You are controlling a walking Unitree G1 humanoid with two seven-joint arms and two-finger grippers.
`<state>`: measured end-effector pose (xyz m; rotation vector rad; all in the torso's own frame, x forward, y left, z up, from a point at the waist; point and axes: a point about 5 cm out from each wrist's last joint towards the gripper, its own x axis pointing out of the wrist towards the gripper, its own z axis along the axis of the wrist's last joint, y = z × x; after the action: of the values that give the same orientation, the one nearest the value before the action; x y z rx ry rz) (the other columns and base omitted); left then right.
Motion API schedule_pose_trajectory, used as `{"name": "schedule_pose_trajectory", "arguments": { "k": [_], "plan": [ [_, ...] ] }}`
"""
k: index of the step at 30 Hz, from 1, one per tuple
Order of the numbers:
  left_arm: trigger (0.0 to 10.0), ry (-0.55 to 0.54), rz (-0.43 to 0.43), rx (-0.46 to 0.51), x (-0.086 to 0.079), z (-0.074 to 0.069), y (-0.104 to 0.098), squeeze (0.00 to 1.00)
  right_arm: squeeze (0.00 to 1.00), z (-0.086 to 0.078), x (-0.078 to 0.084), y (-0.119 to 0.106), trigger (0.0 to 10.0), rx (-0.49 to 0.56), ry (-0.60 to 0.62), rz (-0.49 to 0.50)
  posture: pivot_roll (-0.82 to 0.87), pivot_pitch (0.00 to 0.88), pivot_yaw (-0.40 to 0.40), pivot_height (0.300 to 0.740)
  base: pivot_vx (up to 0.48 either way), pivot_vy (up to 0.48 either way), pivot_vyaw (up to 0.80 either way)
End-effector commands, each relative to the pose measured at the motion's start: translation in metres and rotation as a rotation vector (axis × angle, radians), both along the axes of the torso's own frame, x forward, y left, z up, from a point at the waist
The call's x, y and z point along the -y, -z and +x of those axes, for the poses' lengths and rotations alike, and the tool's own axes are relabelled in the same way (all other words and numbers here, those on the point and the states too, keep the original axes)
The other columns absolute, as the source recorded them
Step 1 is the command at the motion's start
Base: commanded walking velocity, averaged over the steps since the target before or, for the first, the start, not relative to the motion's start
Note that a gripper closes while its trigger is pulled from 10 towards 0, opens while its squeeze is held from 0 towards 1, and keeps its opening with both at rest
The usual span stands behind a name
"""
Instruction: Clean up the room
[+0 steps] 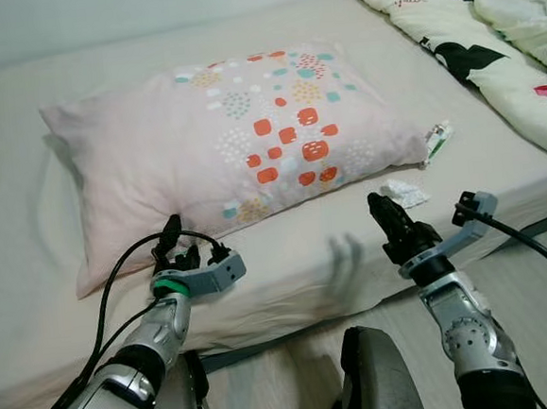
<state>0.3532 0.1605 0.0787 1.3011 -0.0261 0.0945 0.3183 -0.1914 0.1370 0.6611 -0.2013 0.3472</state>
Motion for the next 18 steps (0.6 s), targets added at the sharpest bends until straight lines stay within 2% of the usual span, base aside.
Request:
{"name": "schedule_pose_trajectory", "arguments": {
  "k": [1, 2, 4, 7, 8, 10, 11, 13, 18],
  "plan": [
    [10.0, -0.12, -0.064, 0.035, -0.016, 0.007, -0.012, 0.0, 0.0, -0.006, 0.002, 0.004, 10.0, -0.022, 0.004, 0.029, -0.09, 0.138, 0.024, 0.533, 0.0, 0.0, 0.0],
    [10.0, -0.12, -0.064, 0.035, -0.016, 0.007, -0.012, 0.0, 0.0, -0.006, 0.002, 0.004, 10.0, -0.022, 0.004, 0.029, -0.09, 0.138, 0.024, 0.533, 0.0, 0.0, 0.0],
    [10.0, -0.158, -0.078, 0.108, -0.019, 0.015, -0.028, 0.0, 0.0, -0.008, 0.0, 0.004, 10.0, -0.033, -0.002, 0.04, -0.09, 0.134, 0.024, 0.533, 0.0, 0.0, 0.0],
    [10.0, -0.152, -0.077, 0.115, -0.016, 0.019, -0.034, 0.0, 0.0, -0.008, -0.002, 0.002, 10.0, -0.035, -0.006, 0.053, -0.09, 0.135, 0.022, 0.533, 0.0, 0.0, 0.0],
    [4.3, -0.138, -0.077, 0.102, -0.012, 0.021, -0.036, 0.0, 0.0, -0.008, -0.002, 0.001, 10.0, -0.034, -0.008, 0.056, -0.1, 0.136, 0.024, 0.533, 0.0, 0.0, 0.0],
    [4.3, -0.129, -0.077, 0.093, -0.01, 0.022, -0.036, 0.0, 0.0, -0.008, -0.003, 0.001, 10.0, -0.034, -0.008, 0.057, -0.1, 0.136, 0.024, 0.533, 0.0, 0.0, 0.0],
    [0.0, -0.112, -0.084, 0.084, -0.006, 0.024, -0.038, 0.0, 0.0, -0.008, -0.002, 0.0, 10.0, -0.034, -0.002, 0.056, -0.11, 0.139, 0.026, 0.533, 0.0, 0.0, 0.0],
    [0.0, -0.086, -0.11, 0.076, 0.001, 0.026, -0.04, 0.0, 0.0, -0.01, 0.002, 0.001, 10.0, -0.038, 0.019, 0.059, -0.11, 0.139, 0.026, 0.533, 0.0, 0.0, 0.0],
    [0.0, -0.06, -0.127, 0.075, 0.006, 0.027, -0.041, 0.0, 0.0, -0.012, 0.005, 0.002, 10.0, -0.045, 0.04, 0.058, -0.11, 0.145, 0.031, 0.533, 0.0, 0.0, 0.0]
  ]
}}
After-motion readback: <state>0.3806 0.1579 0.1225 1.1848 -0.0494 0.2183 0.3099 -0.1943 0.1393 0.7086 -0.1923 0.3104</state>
